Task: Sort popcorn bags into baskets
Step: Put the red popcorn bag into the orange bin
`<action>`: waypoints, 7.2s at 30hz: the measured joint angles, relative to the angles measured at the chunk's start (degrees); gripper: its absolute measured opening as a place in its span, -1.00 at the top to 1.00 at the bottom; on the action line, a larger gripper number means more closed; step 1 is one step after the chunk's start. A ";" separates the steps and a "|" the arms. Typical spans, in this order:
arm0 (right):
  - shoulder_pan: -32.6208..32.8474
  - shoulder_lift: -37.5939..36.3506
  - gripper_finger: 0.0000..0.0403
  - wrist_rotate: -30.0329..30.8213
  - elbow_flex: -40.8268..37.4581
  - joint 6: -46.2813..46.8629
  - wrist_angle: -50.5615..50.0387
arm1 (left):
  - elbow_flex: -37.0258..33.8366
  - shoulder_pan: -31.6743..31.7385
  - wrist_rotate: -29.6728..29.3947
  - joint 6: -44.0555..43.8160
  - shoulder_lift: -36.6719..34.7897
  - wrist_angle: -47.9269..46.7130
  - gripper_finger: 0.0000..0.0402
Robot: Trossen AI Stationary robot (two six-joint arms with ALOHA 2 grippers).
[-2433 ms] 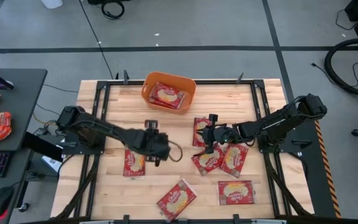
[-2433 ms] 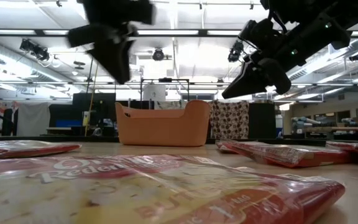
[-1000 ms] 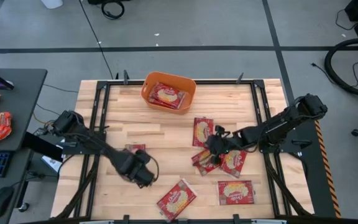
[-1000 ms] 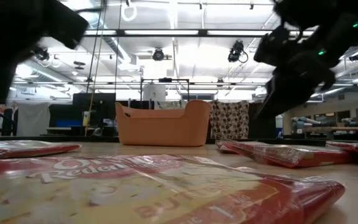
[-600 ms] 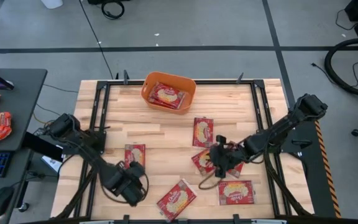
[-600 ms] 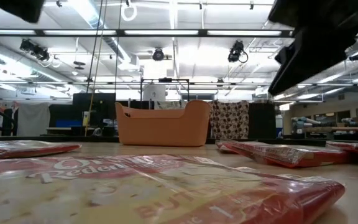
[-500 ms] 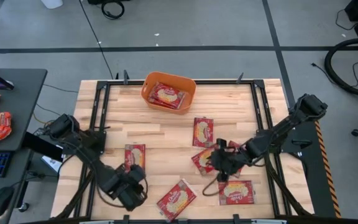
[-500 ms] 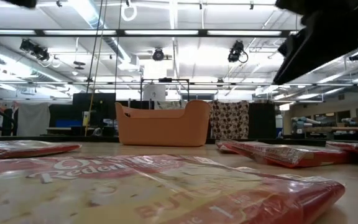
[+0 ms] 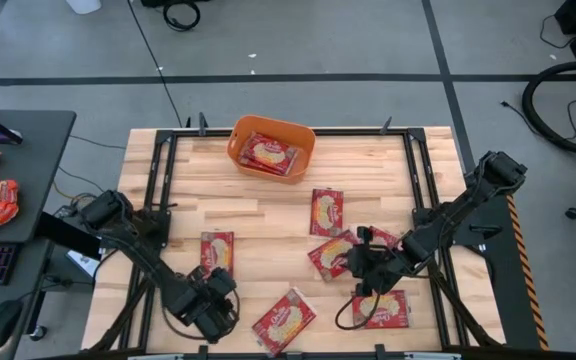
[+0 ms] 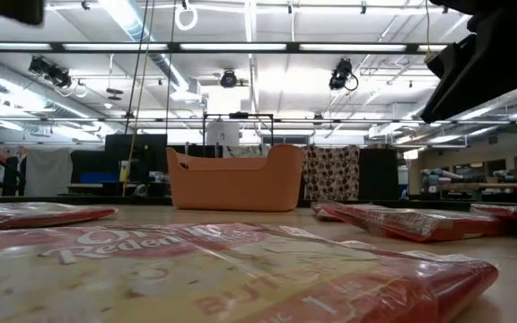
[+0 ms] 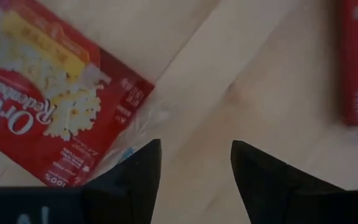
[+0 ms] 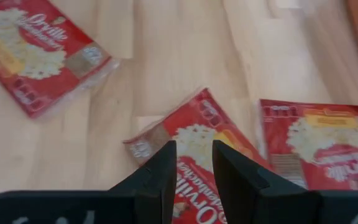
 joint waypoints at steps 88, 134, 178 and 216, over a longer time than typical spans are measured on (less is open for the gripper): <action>-7.33 0.02 0.46 -0.80 -0.43 -24.74 17.11 | -1.79 17.88 -27.85 83.08 -4.64 0.00 0.92; -18.02 0.04 0.47 -2.60 -2.97 -29.14 10.94 | 3.82 51.78 4.80 122.37 -4.14 19.51 0.07; -31.92 0.00 -0.02 -10.96 -17.11 -80.54 20.37 | 3.82 40.01 4.49 90.21 3.59 23.37 0.14; -35.53 12.83 0.57 -13.29 -8.69 -72.34 20.55 | 3.86 37.29 4.03 83.87 -0.79 12.98 0.14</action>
